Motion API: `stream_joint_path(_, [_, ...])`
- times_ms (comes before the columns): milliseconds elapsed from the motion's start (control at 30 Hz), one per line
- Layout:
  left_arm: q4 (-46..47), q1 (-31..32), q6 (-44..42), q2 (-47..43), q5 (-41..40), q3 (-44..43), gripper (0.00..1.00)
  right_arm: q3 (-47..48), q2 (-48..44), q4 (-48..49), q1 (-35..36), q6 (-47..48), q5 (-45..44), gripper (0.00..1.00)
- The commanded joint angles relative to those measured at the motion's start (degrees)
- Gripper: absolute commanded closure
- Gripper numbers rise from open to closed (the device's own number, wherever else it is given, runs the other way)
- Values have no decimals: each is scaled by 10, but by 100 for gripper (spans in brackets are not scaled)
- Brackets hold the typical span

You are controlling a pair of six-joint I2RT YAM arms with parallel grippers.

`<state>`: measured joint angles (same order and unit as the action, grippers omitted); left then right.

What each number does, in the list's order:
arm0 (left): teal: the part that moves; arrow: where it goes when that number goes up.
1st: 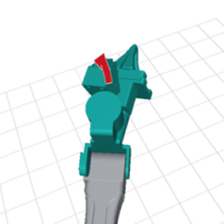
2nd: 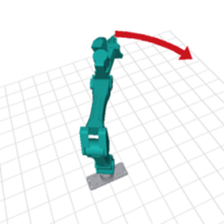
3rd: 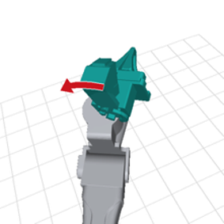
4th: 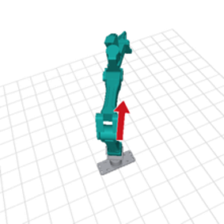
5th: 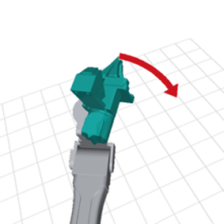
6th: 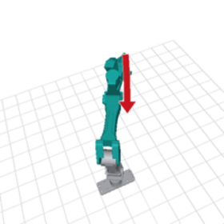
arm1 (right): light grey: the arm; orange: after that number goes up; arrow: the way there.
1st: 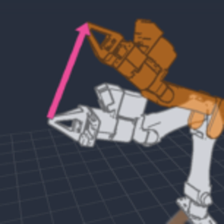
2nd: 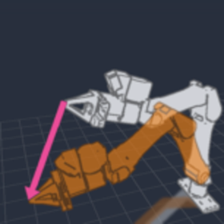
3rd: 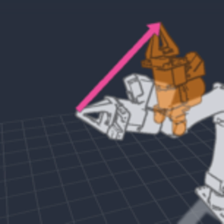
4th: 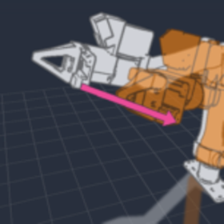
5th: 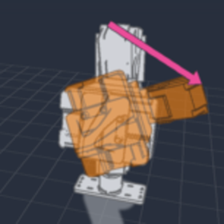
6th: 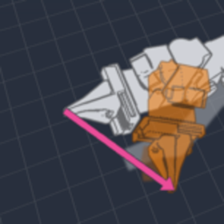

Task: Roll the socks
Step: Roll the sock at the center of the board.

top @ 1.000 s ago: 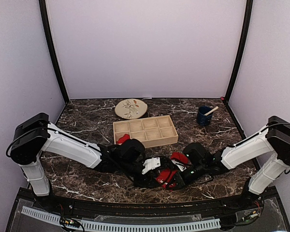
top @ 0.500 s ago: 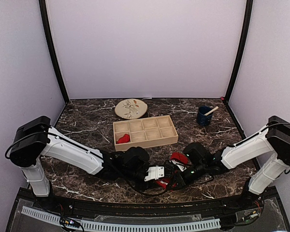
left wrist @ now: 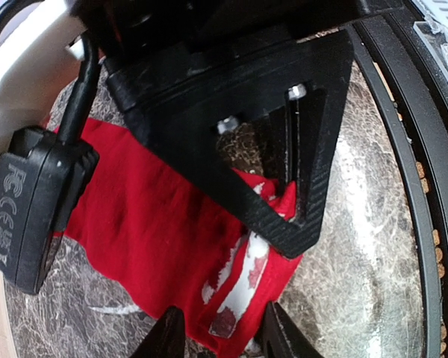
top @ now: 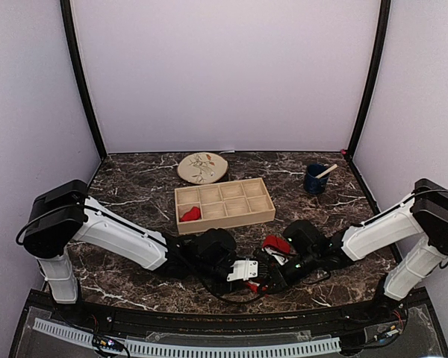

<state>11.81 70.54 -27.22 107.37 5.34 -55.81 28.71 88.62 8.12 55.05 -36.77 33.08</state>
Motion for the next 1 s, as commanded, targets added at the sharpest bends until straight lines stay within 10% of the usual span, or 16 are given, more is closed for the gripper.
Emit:
stream_joint_path(0, [-14, 6, -17, 3, 9, -15, 64, 10, 5, -9, -4, 7, 6, 100])
stream_joint_path(967, [-97, 12, -18, 36, 31, -51, 89, 17, 1, -29, -7, 12, 7, 100])
